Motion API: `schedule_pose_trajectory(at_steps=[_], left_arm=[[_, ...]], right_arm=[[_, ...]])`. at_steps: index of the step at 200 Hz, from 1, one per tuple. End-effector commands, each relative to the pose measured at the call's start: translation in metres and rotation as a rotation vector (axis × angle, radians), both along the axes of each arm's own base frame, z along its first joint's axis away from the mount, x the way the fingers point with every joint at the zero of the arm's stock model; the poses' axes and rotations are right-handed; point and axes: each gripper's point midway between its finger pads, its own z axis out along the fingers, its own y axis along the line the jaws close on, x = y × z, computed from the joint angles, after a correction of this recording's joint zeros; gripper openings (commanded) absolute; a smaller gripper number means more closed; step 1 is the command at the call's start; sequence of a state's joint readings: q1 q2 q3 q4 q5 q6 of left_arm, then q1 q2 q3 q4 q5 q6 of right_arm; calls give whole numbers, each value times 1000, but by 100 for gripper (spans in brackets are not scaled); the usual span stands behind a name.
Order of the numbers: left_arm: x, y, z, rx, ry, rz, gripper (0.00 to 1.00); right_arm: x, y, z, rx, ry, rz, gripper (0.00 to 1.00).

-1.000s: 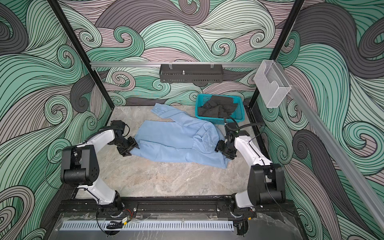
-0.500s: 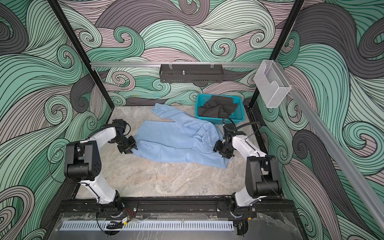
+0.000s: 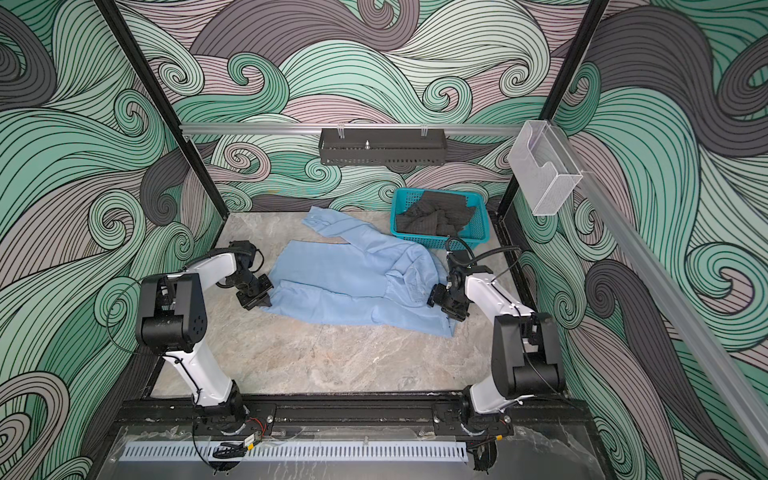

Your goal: Fold and stack the long sleeve shirts

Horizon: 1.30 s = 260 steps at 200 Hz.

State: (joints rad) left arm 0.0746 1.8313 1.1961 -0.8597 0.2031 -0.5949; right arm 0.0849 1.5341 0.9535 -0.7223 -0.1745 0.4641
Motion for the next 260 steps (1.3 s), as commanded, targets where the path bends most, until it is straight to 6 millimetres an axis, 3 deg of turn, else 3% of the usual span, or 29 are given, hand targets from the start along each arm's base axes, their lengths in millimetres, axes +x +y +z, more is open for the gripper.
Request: schedule_pose_trajectory(at_steps=[1, 26, 50, 63, 80, 97, 161, 185, 197, 209, 224, 240, 260], left_arm=[[2, 3, -1, 7, 15, 11, 0], [3, 2, -1, 4, 15, 11, 0], [2, 2, -2, 4, 18, 10, 0], [3, 2, -1, 4, 14, 8, 0], [2, 4, 0, 11, 15, 6, 0], [1, 7, -1, 31, 28, 4, 0], [-7, 14, -23, 71, 160, -39, 0], [-5, 14, -21, 72, 150, -39, 0], [0, 10, -10, 50, 95, -35, 0], [10, 2, 12, 9, -6, -42, 20], [19, -4, 43, -21, -137, -70, 42], [22, -3, 68, -8, -227, -105, 54], [27, -6, 71, -18, -255, -148, 61]], right_arm=[[0, -2, -6, -12, 25, 17, 73], [7, 10, -13, 51, 30, 46, 68], [7, 17, -18, 90, 48, 71, 55], [7, 17, -18, 92, 47, 76, 42], [5, 17, -16, 87, 41, 80, 14], [3, 10, -13, 60, 41, 76, 0], [-11, -33, -10, -155, 102, 67, 0], [-10, -33, -11, -155, 112, 80, 0], [-6, -20, -7, -77, 75, 94, 30], [0, -4, -2, 13, 20, 103, 48], [3, 4, 4, 63, -22, 98, 56], [3, 6, 5, 76, -32, 99, 60], [2, 6, 0, 77, -14, 89, 62]])
